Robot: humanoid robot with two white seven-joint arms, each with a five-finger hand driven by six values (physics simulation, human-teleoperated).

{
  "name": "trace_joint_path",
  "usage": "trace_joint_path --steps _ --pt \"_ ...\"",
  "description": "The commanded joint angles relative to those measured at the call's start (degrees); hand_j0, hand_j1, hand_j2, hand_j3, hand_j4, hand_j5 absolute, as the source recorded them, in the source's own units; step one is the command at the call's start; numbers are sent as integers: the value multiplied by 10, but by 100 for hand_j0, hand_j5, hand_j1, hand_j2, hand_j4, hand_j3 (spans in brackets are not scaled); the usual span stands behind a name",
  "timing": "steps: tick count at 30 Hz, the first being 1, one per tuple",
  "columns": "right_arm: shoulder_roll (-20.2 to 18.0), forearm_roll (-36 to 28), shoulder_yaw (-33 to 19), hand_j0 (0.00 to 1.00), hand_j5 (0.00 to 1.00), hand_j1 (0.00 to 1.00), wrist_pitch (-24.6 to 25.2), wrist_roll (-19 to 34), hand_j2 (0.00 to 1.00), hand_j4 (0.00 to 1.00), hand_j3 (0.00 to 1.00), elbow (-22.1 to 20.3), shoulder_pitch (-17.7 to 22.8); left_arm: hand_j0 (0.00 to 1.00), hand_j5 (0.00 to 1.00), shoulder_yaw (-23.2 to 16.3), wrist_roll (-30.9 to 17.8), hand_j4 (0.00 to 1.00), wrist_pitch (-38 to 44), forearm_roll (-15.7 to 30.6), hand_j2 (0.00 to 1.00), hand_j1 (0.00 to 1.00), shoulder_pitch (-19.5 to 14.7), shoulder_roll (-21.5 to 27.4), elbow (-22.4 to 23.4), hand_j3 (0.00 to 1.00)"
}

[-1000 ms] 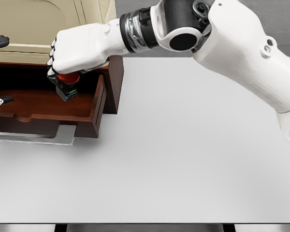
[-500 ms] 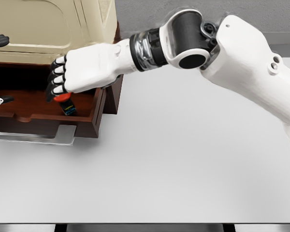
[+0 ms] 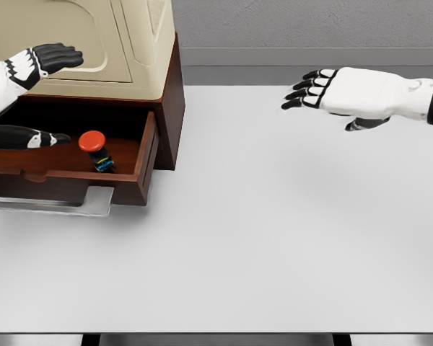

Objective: Open the cabinet drawer with left arm, and place a switch into the drawer with right arm

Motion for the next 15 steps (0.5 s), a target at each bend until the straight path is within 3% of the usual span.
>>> trace_joint_path --steps 1,6,9,15 --pt "-2 -3 -13 100 100 100 2 0 100 100 100 21 0 100 100 -15 0 100 2 2 100 100 -1 0 0 100" --pt "10 -4 -14 100 100 100 2 0 100 100 100 16 3 100 100 -28 0 100 2 -21 100 100 -17 -1 -1 100" --pt "10 -4 -31 100 100 100 2 0 100 100 100 18 2 100 100 -79 0 100 2 -22 100 100 -56 -19 -1 100" --pt "32 -3 -30 100 100 100 2 0 100 100 100 18 11 100 100 -80 0 100 2 -23 100 100 -58 -21 -1 100"
